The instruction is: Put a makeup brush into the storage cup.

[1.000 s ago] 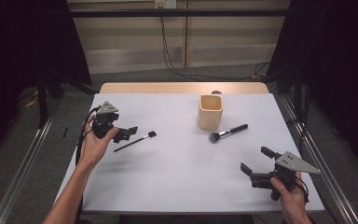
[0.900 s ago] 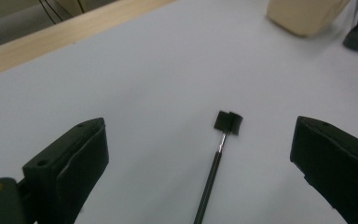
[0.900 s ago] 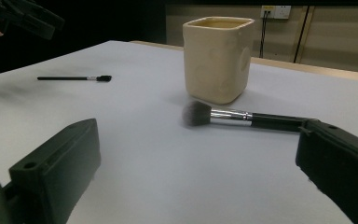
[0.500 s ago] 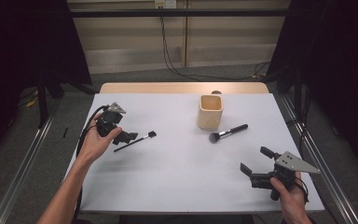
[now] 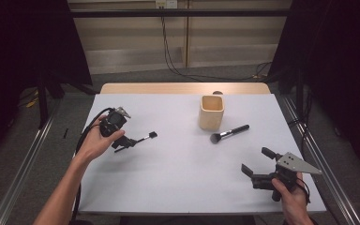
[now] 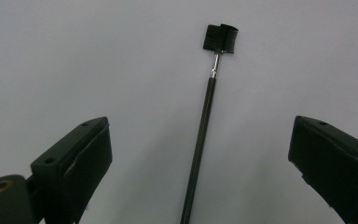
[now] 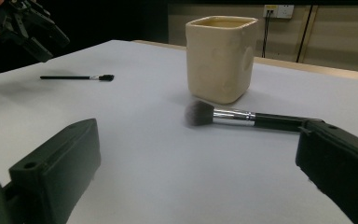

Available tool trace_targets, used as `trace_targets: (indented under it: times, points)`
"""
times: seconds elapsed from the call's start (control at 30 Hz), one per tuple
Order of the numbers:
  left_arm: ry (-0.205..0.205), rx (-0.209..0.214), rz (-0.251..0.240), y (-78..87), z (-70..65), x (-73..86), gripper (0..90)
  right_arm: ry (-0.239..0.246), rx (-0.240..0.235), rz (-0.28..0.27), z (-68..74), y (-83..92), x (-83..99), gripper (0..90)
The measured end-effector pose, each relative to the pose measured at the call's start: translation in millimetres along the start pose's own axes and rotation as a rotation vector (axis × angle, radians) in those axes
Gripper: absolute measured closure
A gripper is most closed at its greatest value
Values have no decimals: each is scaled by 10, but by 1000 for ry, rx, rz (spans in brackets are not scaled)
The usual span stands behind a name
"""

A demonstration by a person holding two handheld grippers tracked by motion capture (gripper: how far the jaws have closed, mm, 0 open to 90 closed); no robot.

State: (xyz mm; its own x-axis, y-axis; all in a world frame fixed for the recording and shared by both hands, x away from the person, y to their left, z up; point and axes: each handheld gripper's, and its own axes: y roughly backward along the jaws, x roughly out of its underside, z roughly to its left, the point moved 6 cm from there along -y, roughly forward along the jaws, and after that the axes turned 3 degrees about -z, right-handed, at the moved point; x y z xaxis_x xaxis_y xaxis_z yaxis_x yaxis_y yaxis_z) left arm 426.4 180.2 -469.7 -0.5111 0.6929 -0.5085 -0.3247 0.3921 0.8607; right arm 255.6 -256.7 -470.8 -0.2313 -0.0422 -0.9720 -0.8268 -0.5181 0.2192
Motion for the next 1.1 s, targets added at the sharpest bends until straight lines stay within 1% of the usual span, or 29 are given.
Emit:
trace_targets:
  times: [0.03, 0.07, 0.1, 0.13, 0.17, 0.2, 0.27, 0.3, 0.33, 0.37, 0.4, 0.43, 0.5, 0.53, 0.63, 0.67, 0.7, 0.73, 0.8, 0.83, 0.87, 0.93, 0.97, 1.03, 1.07, 1.1]
  points:
    - [-13, 4, 14, 0, 6, 8, 61, -1, -1, 1, 1, -1, 1, 0]
    - [-12, 18, 33, -14, -2, 26, 60, -1, -1, 4, 3, -2, 4, 0]
    - [-12, 18, 33, -14, -2, 26, 61, -1, -1, 4, 3, -2, 4, 0]
    - [-29, 22, 60, -32, -3, 48, 61, 0, -2, 4, 5, -4, 4, 0]
    - [-26, 31, 68, -49, -11, 57, 60, -1, -2, 5, 6, -5, 5, 0]
    - [-36, 25, 86, -60, -9, 72, 60, -1, -3, 6, 6, -5, 6, 0]
    - [-55, 32, 117, -82, -7, 99, 61, -2, -2, 6, 6, -3, 7, 0]
    - [-49, 33, 117, -99, -15, 108, 61, -2, -2, 6, 5, -3, 7, 0]
    - [-57, 38, 130, -104, -15, 120, 62, -2, -2, 6, 5, -3, 7, 0]
    - [-70, 49, 144, -101, -11, 131, 66, -2, -3, 6, 6, -3, 7, 0]
    - [-70, 71, 150, -103, -18, 139, 65, 0, -3, 6, 5, -2, 7, 0]
    - [-73, 71, 151, -108, -16, 145, 65, 0, -3, 7, 6, -2, 7, 0]
    - [-81, 83, 175, -118, -14, 163, 63, -4, -4, 6, 7, -3, 7, 0]
    - [-94, 86, 190, -125, -13, 176, 66, -6, -3, 6, 6, -4, 7, 0]
    - [-100, 82, 214, -177, -20, 213, 104, -4, -3, 8, 6, -6, 9, 0]
    - [-92, 77, 220, -198, -16, 225, 95, -3, -3, 8, 7, -7, 8, 0]
    - [-92, 77, 220, -198, -16, 225, 86, 0, -3, 10, 9, -7, 9, 0]
    - [-89, 81, 233, -204, -10, 232, 86, 0, -3, 10, 9, -7, 9, 0]
    - [-83, 80, 236, -216, -3, 236, 123, 2, -5, 10, 11, -14, 10, 0]
    - [-89, 93, 241, -218, -4, 244, 164, 1, -4, 10, 11, -16, 9, 0]
    - [-93, 93, 250, -225, -1, 254, 218, 4, -6, 10, 11, -15, 10, 0]
    - [-89, 95, 284, -254, 3, 291, 320, 4, -4, 10, 10, -14, 9, 0]
    - [-93, 101, 294, -260, 12, 293, 340, 5, -3, 9, 9, -14, 8, 0]
    - [-91, 101, 296, -258, 14, 289, 344, 3, -3, 9, 11, -15, 8, 0]
    - [-79, 99, 292, -261, 9, 287, 344, 4, -3, 10, 11, -15, 10, 0]
    - [-84, 97, 296, -264, 13, 288, 345, 6, -4, 11, 13, -16, 10, 0]
